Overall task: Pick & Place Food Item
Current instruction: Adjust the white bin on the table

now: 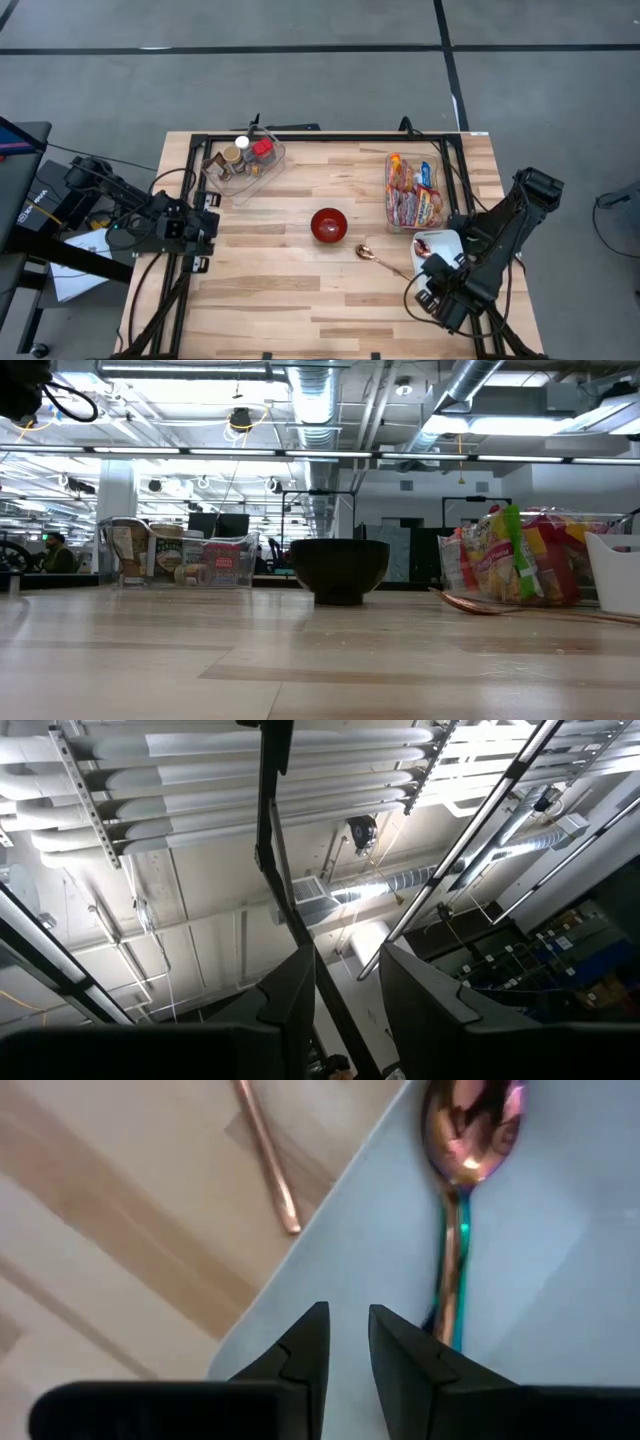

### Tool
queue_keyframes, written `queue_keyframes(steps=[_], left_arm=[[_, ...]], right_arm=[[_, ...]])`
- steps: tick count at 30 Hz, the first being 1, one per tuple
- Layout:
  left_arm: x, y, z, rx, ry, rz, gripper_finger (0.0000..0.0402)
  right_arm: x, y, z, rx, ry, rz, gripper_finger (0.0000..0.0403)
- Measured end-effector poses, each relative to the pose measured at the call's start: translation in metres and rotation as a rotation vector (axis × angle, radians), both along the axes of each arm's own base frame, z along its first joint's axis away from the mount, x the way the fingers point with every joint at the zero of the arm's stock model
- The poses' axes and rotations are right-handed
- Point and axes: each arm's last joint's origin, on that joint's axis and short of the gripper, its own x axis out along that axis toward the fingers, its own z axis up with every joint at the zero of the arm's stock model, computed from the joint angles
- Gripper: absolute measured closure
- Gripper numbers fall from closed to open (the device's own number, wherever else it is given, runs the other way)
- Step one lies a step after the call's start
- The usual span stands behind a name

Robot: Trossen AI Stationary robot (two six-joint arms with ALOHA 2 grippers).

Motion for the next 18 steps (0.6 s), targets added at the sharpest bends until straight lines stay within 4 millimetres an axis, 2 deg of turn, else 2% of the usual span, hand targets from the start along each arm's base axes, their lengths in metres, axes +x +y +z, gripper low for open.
queue_keyframes(steps=[6,18], left_arm=[[0.0,0.0,0.0,0.0,0.0,0.0,0.0294],[0.0,0.0,0.0,0.0,0.0,0.0,0.0294]], right_arm=[[0.0037,0.0051,-0.0004,0.05,-0.033,0.023,0.0336],[0.0068,0.0064,0.0,0.033,-0.095,0.059,0.0336]])
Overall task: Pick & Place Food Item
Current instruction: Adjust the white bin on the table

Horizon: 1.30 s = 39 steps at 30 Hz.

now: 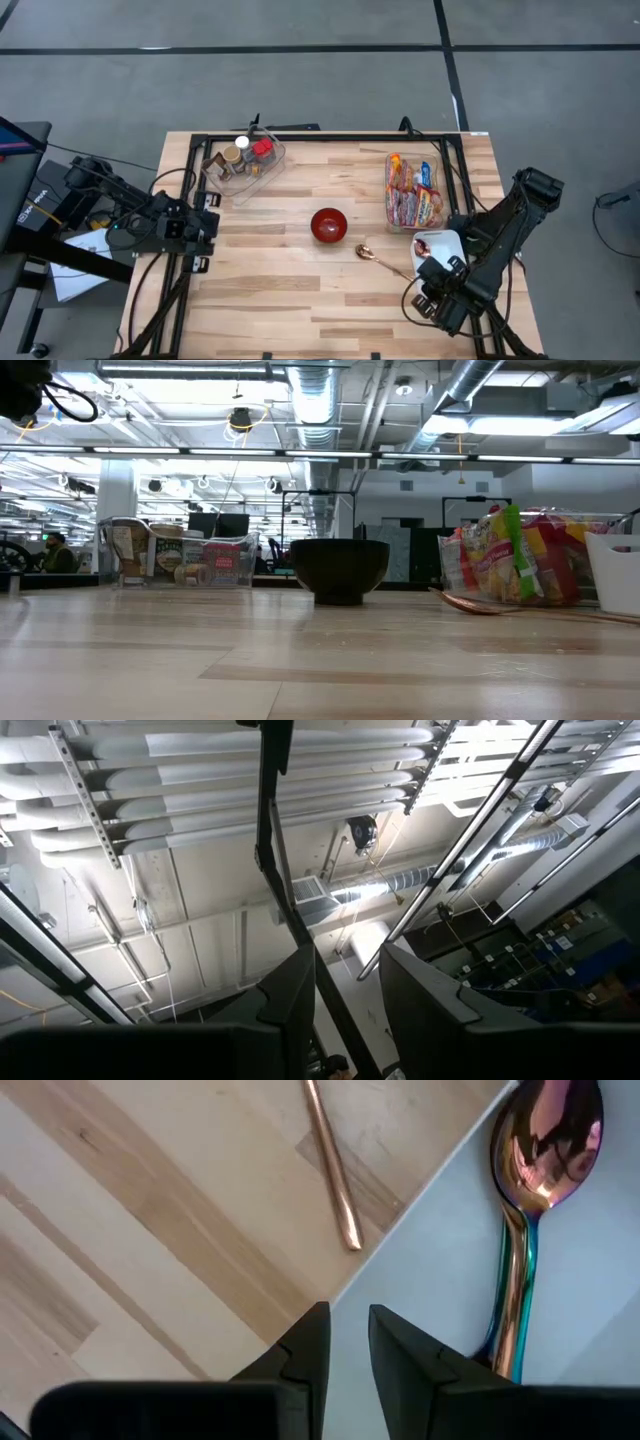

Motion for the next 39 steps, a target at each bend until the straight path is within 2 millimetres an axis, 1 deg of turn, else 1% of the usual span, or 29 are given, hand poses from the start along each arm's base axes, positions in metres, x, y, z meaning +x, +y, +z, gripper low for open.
queue_keyframes(steps=[10,14,22,34,39], left_arm=[[0.0,0.0,0.0,0.0,0.0,0.0,0.0294],[0.0,0.0,0.0,0.0,0.0,0.0,0.0294],[0.0,0.0,0.0,0.0,0.0,0.0,0.0294],[0.0,0.0,0.0,0.0,0.0,0.0,0.0294],[0.0,0.0,0.0,0.0,0.0,0.0,0.0294]], right_arm=[[-0.002,-0.005,0.0,-0.038,0.038,-0.01,0.0336],[-0.003,-0.003,0.0,0.002,0.079,-0.02,0.0336],[0.001,0.004,-0.001,0.077,0.045,0.011,0.0336],[0.004,0.006,0.0,0.073,-0.003,0.044,0.0336],[0.003,0.004,0.0,0.054,0.01,0.043,0.0336]])
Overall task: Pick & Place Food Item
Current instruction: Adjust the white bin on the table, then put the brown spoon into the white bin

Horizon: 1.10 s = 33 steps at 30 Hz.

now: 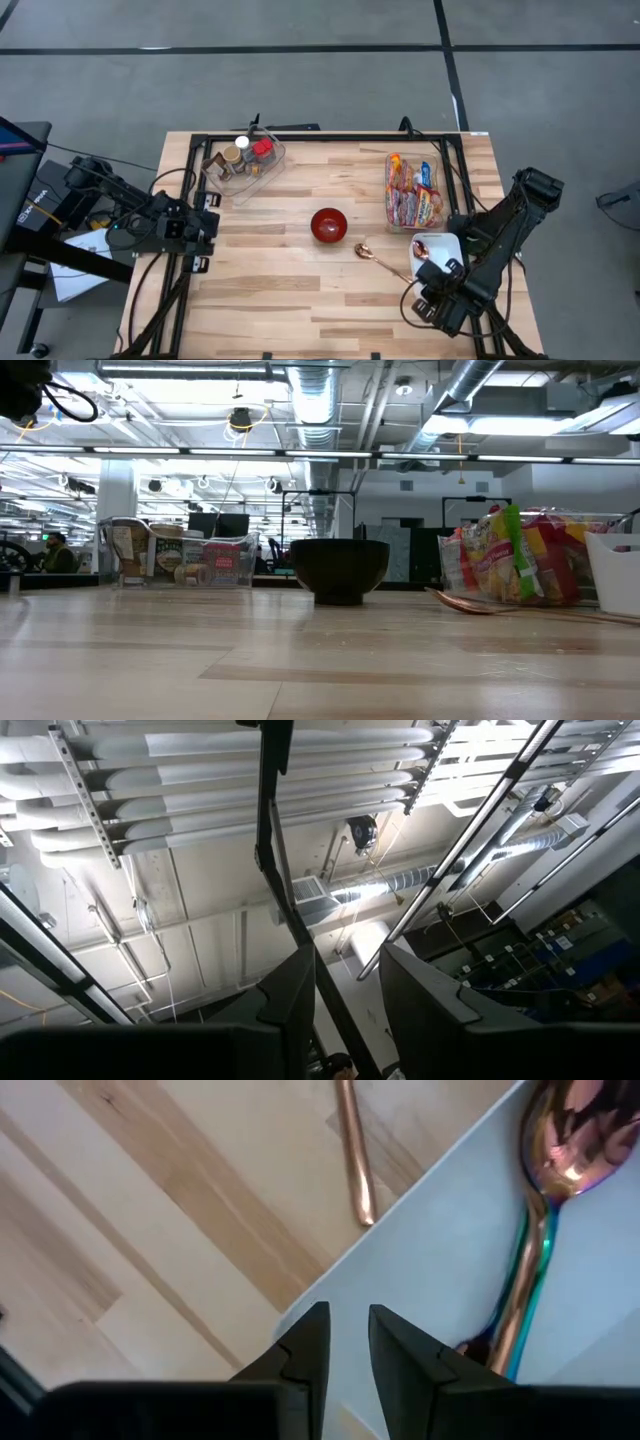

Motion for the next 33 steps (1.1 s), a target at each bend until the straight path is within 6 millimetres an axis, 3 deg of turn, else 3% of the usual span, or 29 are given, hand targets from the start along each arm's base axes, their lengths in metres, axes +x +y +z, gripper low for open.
queue_keyframes(steps=[11,17,27,33], left_arm=[[0.0,0.0,0.0,0.0,0.001,0.0,0.0294],[0.0,0.0,0.0,0.0,0.001,0.0,0.0294],[0.0,0.0,0.0,0.0,0.001,0.0,0.0294],[0.0,0.0,0.0,0.0,0.001,0.0,0.0294]], right_arm=[[0.001,-0.024,0.001,-0.178,0.053,-0.093,0.0336],[0.016,-0.035,0.001,-0.207,0.026,-0.105,0.0336],[0.05,-0.04,0.004,-0.309,-0.196,0.129,0.0336],[0.07,-0.051,0.005,-0.296,-0.214,0.163,0.0333]])
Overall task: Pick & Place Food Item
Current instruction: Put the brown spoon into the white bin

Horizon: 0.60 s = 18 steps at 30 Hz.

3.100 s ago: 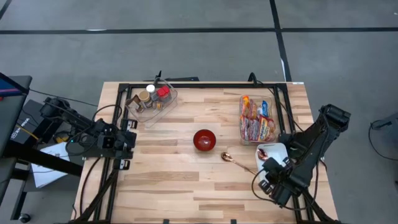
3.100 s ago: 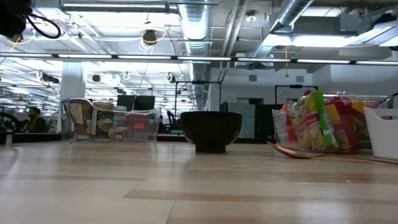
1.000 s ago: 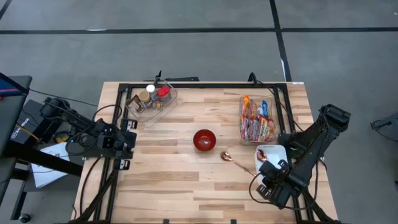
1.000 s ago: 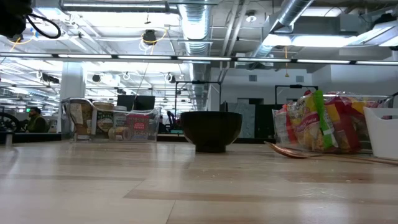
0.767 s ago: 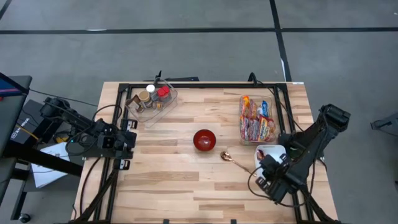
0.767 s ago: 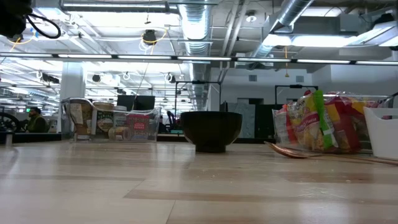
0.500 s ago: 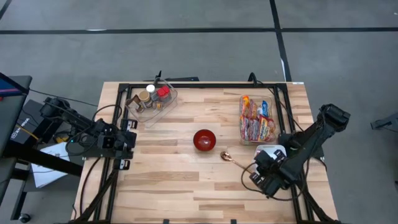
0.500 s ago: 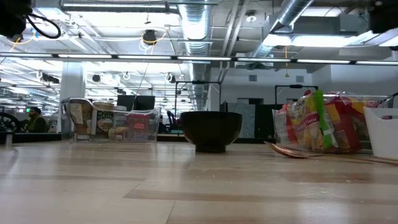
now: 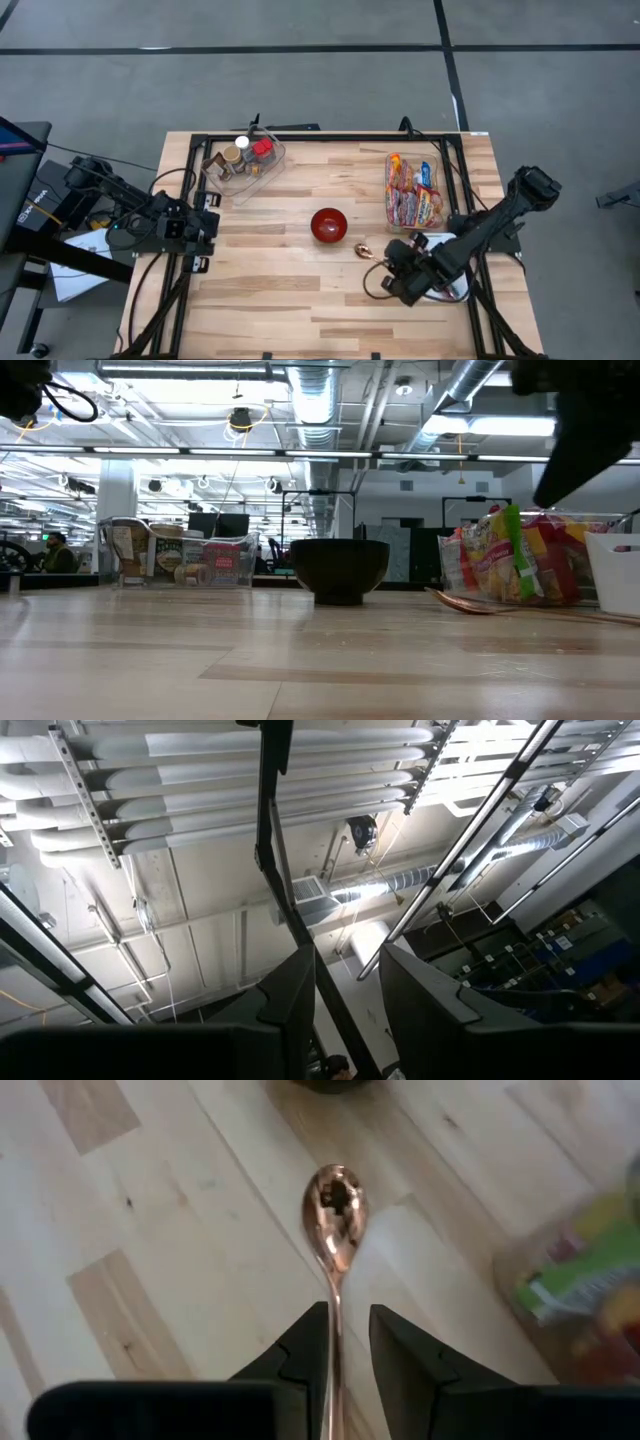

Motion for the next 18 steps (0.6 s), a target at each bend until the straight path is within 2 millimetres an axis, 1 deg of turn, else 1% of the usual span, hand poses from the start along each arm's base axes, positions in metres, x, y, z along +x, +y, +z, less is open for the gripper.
queue_keyframes(steps=[4,8,13,15,18], left_arm=[[0.0,0.0,0.0,0.0,0.0,0.0,0.0294],[0.0,0.0,0.0,0.0,0.0,0.001,0.0294],[0.0,0.0,0.0,0.0,0.0,0.0,0.0294],[0.0,0.0,0.0,0.0,0.0,0.0,0.0294],[0.0,0.0,0.0,0.0,0.0,0.0,0.0294]], right_arm=[[0.011,-0.007,0.0,0.042,0.021,0.047,0.0311],[0.021,-0.014,0.001,0.075,0.036,0.094,0.0267],[0.028,-0.025,0.001,0.079,0.059,0.113,0.0214],[0.029,-0.029,0.001,0.079,0.064,0.112,0.0204],[0.031,-0.03,-0.001,0.091,0.083,0.131,0.0201]])
